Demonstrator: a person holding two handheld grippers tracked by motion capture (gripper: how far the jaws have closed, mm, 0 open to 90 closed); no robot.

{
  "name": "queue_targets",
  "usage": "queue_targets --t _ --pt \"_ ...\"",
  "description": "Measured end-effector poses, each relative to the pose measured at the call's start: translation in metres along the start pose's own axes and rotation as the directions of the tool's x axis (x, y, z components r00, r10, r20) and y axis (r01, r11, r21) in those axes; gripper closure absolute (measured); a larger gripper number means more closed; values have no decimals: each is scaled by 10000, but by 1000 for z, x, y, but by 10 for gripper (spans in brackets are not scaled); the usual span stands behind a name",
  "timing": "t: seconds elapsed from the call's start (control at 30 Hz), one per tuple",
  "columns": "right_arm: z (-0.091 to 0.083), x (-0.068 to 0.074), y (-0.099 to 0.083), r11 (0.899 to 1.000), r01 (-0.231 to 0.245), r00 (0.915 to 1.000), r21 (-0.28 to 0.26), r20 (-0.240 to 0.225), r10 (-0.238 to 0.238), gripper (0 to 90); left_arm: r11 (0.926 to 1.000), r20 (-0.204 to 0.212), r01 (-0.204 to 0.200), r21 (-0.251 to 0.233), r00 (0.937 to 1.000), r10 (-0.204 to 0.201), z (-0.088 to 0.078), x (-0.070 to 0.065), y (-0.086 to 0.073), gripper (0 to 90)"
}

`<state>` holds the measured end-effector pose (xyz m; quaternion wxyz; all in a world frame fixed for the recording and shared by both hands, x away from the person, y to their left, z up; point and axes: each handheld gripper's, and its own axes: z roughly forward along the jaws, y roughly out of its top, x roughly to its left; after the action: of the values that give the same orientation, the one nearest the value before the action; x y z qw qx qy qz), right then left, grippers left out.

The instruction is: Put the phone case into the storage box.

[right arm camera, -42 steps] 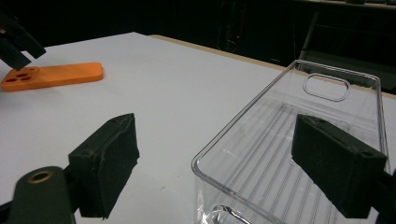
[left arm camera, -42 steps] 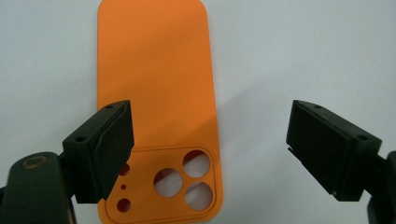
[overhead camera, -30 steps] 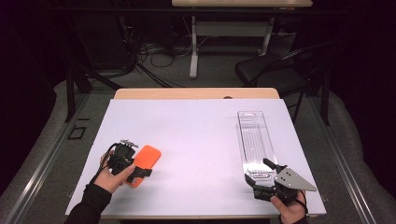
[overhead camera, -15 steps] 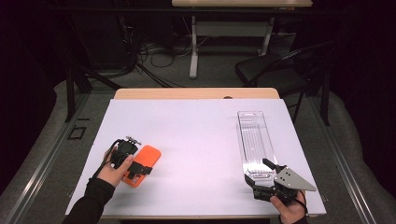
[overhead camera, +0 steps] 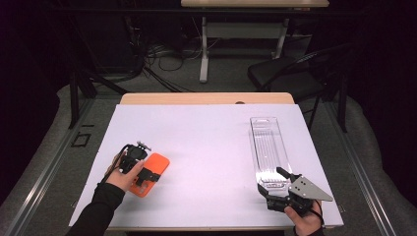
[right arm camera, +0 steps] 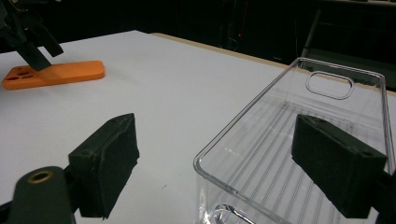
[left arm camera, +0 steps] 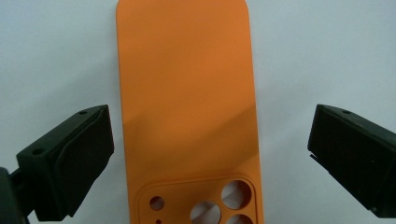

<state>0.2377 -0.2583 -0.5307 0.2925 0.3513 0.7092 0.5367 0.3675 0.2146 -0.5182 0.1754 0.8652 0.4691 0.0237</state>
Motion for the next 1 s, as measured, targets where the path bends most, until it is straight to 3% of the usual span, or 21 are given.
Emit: queue_targets --t 0.17,0.3,1.0 --pt "0 0 0 10000 22 10000 20 -30 -22 141 9998 -245 -113 193 9996 118 3 1 2 4" --pt "0 0 0 10000 24 10000 0 -28 -24 141 9995 -234 111 309 9997 -104 7 2 4 4" --pt "0 0 0 10000 31 10000 15 -52 -31 141 9933 -258 227 1135 9995 -199 23 4 7 4"
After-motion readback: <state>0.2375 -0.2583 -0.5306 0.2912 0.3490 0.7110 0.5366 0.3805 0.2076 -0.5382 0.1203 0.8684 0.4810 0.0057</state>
